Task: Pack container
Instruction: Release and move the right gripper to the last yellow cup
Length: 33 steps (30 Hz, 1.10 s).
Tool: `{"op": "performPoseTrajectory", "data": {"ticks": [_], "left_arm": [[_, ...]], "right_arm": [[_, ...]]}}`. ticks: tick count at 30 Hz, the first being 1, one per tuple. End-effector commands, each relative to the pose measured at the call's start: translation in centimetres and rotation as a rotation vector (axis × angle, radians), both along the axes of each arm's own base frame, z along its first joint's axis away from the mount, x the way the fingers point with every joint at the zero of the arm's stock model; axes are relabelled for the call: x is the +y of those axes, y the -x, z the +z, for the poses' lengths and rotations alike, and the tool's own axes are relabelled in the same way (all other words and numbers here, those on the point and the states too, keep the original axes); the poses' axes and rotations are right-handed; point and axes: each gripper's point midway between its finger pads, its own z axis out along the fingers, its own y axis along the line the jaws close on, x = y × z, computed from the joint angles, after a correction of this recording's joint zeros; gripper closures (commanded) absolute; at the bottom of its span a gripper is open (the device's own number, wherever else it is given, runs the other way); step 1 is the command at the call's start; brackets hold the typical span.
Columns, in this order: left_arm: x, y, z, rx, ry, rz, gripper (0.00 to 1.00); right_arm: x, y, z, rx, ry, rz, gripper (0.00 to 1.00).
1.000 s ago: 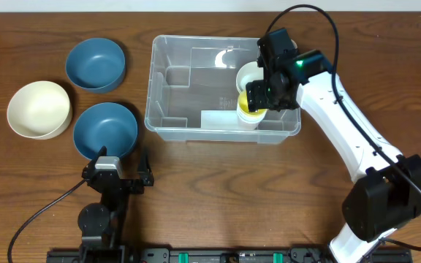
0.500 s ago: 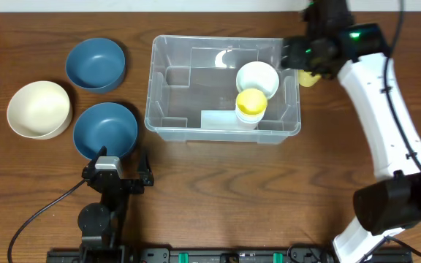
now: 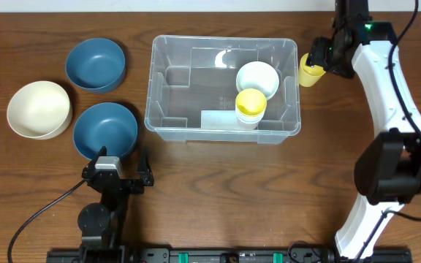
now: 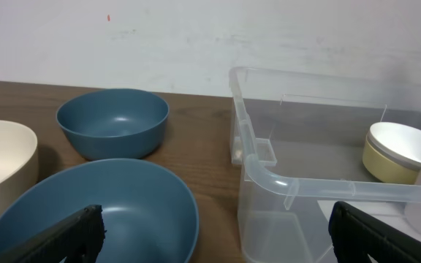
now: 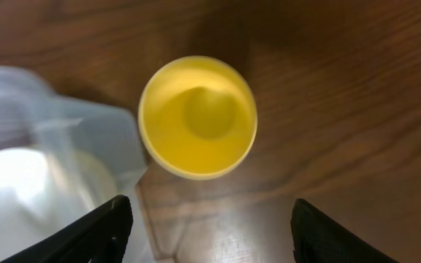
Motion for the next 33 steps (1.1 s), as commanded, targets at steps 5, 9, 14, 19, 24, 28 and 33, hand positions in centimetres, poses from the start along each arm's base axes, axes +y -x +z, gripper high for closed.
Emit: {"op": "performPoseTrajectory", "data": {"ticks": [5,9,14,19,24,28,33], "left_arm": [[-0.3,0.1,-1.6,0.046,-0.008,-0.015,0.02],[-0.3,0.1,-1.6,0.046,-0.008,-0.015,0.02],[-0.3,0.1,-1.6,0.046,-0.008,-0.015,0.02],[-0.3,0.1,-1.6,0.046,-0.008,-0.015,0.02],[-0.3,0.1,-1.6,0.046,-0.008,-0.015,0.02],[-0.3,0.1,-1.6,0.046,-0.008,-0.015,0.02],[-0.3,0.1,-1.6,0.046,-0.008,-0.015,0.02]], "right_arm": [[-1.5,-1.0,-3.8,0.04,0.001,-0.089,0.31],[-2.1,-1.2,-5.5,0.065,0.027,-0.1,0.32],[-2.7,-1.2,-7.6,0.1,0.048,-0.113,0.32],[-3.3,-1.3,-8.6,0.112,0.046,-0.131,0.44],[-3.4,-1.3,-8.6,0.109,0.046,-0.131,0.62],[-3.5,-1.3,-8.6,0.112,0.046,-0.134,0.79],[-3.6,-0.7,-8.8,0.137,0.047,-0.135,0.99]]}}
